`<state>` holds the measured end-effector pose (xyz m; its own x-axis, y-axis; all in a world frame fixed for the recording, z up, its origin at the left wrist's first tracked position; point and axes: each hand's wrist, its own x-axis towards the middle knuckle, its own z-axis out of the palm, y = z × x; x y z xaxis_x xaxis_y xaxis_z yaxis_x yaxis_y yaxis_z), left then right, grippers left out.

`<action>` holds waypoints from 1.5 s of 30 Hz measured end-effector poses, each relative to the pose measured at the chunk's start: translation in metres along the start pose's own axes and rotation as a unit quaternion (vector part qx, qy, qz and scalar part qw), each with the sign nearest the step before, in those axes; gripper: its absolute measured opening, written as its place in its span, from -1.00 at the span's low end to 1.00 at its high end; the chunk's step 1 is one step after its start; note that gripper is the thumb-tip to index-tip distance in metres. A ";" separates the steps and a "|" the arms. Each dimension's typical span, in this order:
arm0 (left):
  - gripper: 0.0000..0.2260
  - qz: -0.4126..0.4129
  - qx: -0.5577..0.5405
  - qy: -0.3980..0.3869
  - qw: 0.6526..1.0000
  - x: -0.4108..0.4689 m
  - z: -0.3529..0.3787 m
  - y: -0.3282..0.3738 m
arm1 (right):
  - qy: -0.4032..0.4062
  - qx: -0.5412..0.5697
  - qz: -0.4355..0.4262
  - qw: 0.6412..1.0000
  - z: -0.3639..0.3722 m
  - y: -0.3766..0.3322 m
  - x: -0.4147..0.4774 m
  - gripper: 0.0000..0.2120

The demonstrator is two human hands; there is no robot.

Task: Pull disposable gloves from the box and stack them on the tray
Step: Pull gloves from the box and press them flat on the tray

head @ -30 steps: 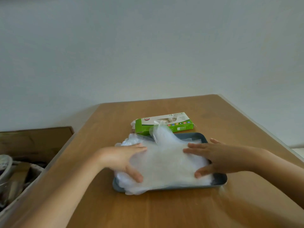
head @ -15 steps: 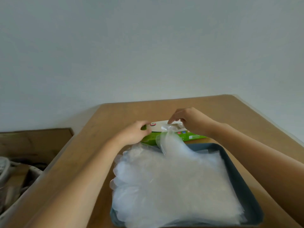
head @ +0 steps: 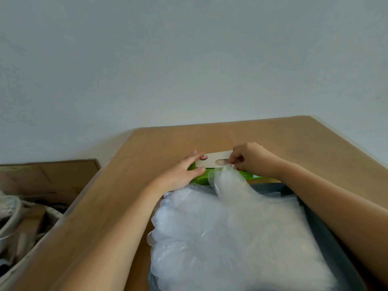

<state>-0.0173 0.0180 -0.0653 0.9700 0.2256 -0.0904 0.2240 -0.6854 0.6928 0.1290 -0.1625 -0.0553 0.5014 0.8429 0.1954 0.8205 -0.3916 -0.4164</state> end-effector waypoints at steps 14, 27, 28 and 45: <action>-0.45 0.004 0.025 -0.015 1.000 -0.006 -0.002 0.007 | 0.077 0.161 0.038 0.983 -0.006 0.000 -0.005 -0.89; -0.42 0.037 0.015 0.043 0.998 -0.018 -0.017 0.033 | 0.115 0.464 -0.028 0.878 -0.106 -0.061 -0.047 -0.84; -0.29 0.069 -0.042 0.052 0.995 -0.024 -0.024 0.044 | 0.107 0.459 -0.019 0.882 -0.108 -0.068 -0.054 -0.84; -0.74 -0.022 -0.293 -0.005 0.956 -0.114 0.007 0.129 | -0.029 0.422 0.087 0.902 -0.086 -0.103 -0.146 -0.50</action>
<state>-0.0980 -0.1013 0.0292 0.9621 0.2376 -0.1338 0.1767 -0.1698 0.9695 -0.0051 -0.2774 0.0354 0.5676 0.8229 0.0253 0.2173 -0.1201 -0.9687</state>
